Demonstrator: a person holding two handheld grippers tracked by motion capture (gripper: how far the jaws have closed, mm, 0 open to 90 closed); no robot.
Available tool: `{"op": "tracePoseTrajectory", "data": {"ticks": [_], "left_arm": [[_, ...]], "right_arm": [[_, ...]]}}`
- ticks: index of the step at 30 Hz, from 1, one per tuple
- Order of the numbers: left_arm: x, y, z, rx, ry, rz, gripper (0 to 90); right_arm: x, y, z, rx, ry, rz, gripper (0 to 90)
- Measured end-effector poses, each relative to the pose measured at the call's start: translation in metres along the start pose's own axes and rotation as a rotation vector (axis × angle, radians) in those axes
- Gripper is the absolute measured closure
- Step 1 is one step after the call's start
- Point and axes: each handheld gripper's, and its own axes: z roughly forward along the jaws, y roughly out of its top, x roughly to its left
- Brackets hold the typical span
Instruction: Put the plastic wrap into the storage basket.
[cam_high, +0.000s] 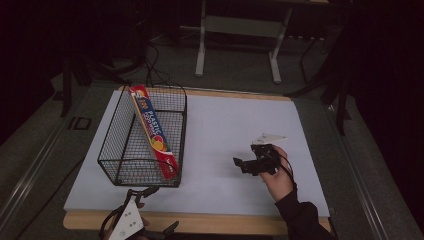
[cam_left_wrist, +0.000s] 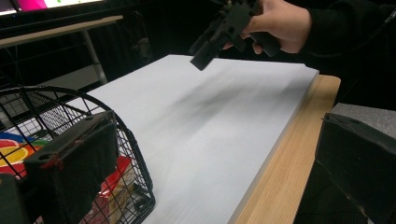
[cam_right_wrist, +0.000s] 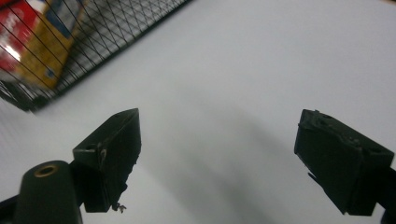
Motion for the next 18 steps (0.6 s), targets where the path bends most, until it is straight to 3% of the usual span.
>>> {"op": "tracePoseTrajectory", "data": {"ticks": [10,18], "left_arm": [[0.000,0.000,0.000,0.001,0.002,0.000,0.2],[0.001,0.000,-0.001,0.003,0.000,0.000,0.2]], "right_arm": [[-0.004,-0.027,-0.007,0.014,-0.041,-0.034,14.7],[-0.004,-0.037,-0.003,-0.016,-0.087,-0.062,14.8]]}}
